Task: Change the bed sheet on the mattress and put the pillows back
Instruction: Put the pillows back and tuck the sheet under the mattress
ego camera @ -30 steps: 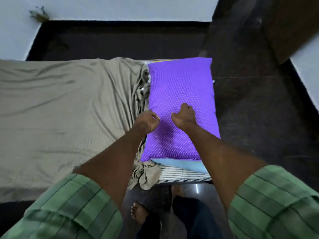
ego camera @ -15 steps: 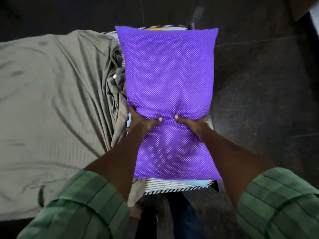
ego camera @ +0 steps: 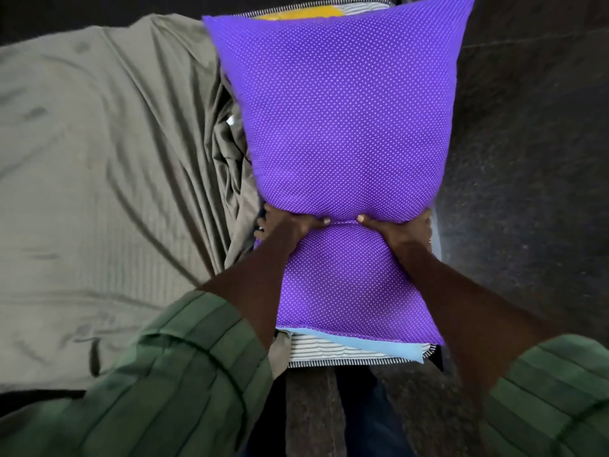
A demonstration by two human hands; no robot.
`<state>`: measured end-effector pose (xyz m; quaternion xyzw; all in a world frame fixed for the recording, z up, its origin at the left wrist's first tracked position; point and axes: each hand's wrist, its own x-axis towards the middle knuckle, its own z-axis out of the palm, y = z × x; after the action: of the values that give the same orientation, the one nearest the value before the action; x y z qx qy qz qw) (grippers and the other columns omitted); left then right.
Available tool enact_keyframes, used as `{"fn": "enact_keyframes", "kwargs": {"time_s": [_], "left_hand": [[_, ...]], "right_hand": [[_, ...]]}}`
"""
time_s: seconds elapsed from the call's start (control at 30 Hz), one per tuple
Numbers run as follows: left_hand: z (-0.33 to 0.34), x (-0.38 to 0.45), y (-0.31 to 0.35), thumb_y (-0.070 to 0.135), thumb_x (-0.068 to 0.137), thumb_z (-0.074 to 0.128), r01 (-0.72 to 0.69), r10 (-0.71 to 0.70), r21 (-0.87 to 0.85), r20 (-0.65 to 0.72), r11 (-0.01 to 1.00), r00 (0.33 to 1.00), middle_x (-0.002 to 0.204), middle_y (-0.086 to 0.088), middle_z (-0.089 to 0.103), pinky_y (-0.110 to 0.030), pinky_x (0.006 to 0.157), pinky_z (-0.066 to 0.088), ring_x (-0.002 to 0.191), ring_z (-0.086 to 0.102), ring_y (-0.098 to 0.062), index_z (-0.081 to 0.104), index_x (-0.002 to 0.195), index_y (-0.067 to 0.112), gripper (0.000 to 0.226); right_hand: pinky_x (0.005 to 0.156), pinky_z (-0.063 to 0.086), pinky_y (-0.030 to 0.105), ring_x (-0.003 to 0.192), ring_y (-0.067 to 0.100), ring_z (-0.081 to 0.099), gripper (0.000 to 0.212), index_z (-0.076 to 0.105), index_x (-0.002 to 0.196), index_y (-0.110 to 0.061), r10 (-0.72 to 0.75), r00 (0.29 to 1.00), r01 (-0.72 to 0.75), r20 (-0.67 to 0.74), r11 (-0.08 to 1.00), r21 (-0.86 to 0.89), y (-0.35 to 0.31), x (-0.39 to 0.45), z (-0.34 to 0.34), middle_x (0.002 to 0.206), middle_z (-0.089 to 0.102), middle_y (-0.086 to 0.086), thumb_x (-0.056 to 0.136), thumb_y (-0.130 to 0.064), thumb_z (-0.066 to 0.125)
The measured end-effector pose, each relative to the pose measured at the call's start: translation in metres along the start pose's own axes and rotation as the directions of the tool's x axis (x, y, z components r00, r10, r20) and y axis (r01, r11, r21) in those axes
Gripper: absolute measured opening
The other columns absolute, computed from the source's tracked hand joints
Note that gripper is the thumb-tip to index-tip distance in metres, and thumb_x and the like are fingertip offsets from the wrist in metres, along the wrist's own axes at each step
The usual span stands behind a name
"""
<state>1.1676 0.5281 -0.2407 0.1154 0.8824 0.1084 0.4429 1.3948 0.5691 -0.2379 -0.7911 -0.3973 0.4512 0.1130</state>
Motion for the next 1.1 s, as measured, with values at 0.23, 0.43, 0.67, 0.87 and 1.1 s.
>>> {"fn": "enact_keyframes", "kwargs": {"time_s": [0.23, 0.43, 0.67, 0.87, 1.1], "left_hand": [[-0.001, 0.034, -0.021, 0.069, -0.004, 0.091, -0.058, 0.088, -0.237, 0.118, 0.97, 0.989, 0.129, 0.0, 0.066, -0.049, 0.096, 0.055, 0.113, 0.067, -0.027, 0.05, 0.135, 0.03, 0.15], [-0.085, -0.028, -0.013, 0.048, 0.009, 0.103, -0.18, 0.295, -0.468, 0.186, 0.865, 0.937, 0.102, 0.002, 0.076, -0.049, 0.087, 0.061, 0.09, 0.075, -0.024, 0.065, 0.11, 0.015, 0.114], [-0.195, -0.098, -0.014, 0.023, 0.036, 0.107, -0.092, 0.27, -0.561, 0.243, 0.823, 0.932, 0.108, -0.009, 0.071, -0.051, 0.089, 0.058, 0.093, 0.07, -0.027, 0.06, 0.103, 0.001, 0.084], [-0.304, -0.085, -0.009, 0.017, 0.05, 0.103, -0.131, 0.288, -0.551, 0.209, 0.824, 0.935, 0.116, -0.01, 0.067, -0.045, 0.088, 0.055, 0.097, 0.065, -0.027, 0.053, 0.119, -0.001, 0.087], [-0.41, 0.01, -0.059, 0.026, 0.032, 0.107, -0.199, 0.241, -0.508, 0.017, 0.838, 0.97, 0.123, -0.004, 0.063, -0.048, 0.103, 0.05, 0.111, 0.062, -0.027, 0.054, 0.129, 0.003, 0.113]], "right_hand": [[0.111, 0.045, 0.047, 0.124, 0.023, 0.057, 0.147, 0.035, 0.141, -0.025, -0.014, 1.0, 0.016, -0.009, 0.984, 0.177, -0.03, -0.059, -0.032, 0.142, 0.055, -0.004, 0.016, -0.068, 0.098], [0.112, 0.041, 0.043, 0.132, 0.03, 0.052, 0.133, 0.033, 0.146, -0.015, -0.046, 0.994, 0.067, -0.099, 0.973, 0.22, -0.085, -0.151, -0.054, 0.149, 0.05, 0.008, 0.039, -0.053, 0.102], [0.112, 0.043, 0.055, 0.131, 0.037, 0.053, 0.146, 0.032, 0.146, -0.024, -0.058, 0.985, 0.077, -0.163, 0.991, 0.11, -0.154, -0.245, -0.063, 0.146, 0.053, 0.01, 0.025, -0.082, 0.088], [0.114, 0.038, 0.057, 0.135, 0.039, 0.05, 0.15, 0.028, 0.15, -0.023, -0.141, 0.983, 0.154, -0.119, 0.982, 0.111, -0.224, -0.28, -0.009, 0.15, 0.05, 0.01, 0.026, -0.083, 0.087], [0.111, 0.044, 0.051, 0.128, 0.033, 0.057, 0.148, 0.031, 0.145, -0.022, -0.168, 0.985, 0.156, 0.034, 0.962, 0.226, -0.253, -0.295, 0.134, 0.144, 0.055, 0.008, 0.021, -0.081, 0.089]]}}
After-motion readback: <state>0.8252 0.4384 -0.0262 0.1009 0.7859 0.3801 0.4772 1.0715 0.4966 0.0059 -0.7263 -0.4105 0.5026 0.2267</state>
